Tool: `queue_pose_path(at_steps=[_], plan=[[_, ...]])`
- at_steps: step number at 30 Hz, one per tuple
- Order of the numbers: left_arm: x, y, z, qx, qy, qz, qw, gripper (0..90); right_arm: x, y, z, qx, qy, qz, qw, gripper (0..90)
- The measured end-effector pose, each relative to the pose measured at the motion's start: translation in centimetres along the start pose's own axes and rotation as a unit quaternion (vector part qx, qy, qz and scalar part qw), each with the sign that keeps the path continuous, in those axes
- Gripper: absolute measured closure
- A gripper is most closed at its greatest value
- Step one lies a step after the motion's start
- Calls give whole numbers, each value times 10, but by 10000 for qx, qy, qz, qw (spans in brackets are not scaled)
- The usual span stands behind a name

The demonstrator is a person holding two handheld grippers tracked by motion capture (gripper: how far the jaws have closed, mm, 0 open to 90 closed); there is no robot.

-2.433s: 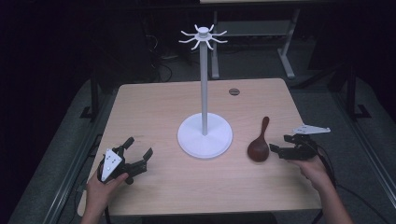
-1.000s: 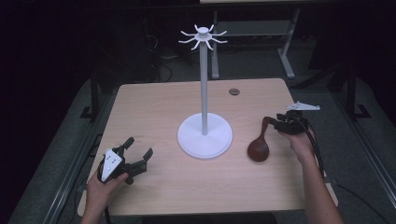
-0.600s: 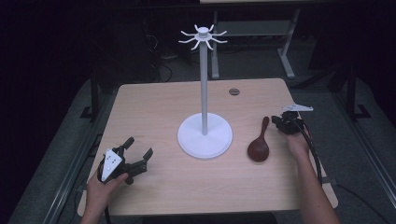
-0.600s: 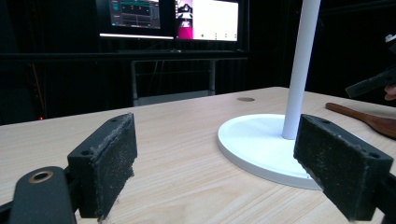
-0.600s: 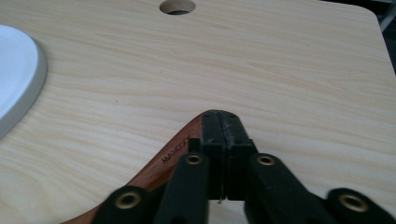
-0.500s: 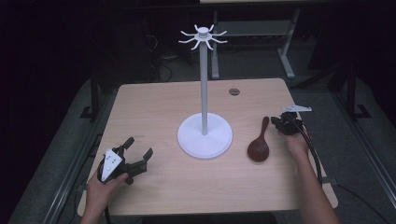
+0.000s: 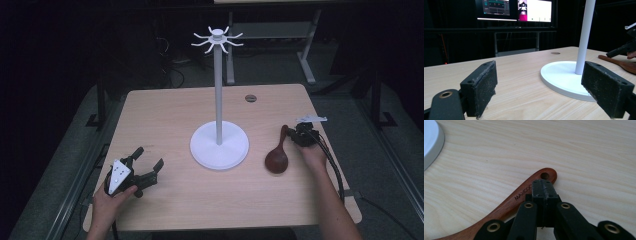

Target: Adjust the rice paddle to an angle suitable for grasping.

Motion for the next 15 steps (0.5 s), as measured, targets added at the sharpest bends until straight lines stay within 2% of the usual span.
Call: queue_pose_path(at_steps=[8, 15], plan=[[0, 0, 0, 24, 15, -2, 10000, 129, 2, 1, 1, 3, 8, -39, 10000, 900], [0, 0, 0, 2, -1, 1, 10000, 129, 10, 1, 0, -32, -99, -115, 9999, 899]])
Point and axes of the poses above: each handheld gripper's, and its own axes: y roughly forward along the jaws, z roughly out of its underside, x roughly to its left, the point moved 9 cm from there along y, roughly forward along the jaws, and after that the axes turned 9 degrees about z, right-handed, at the moved point
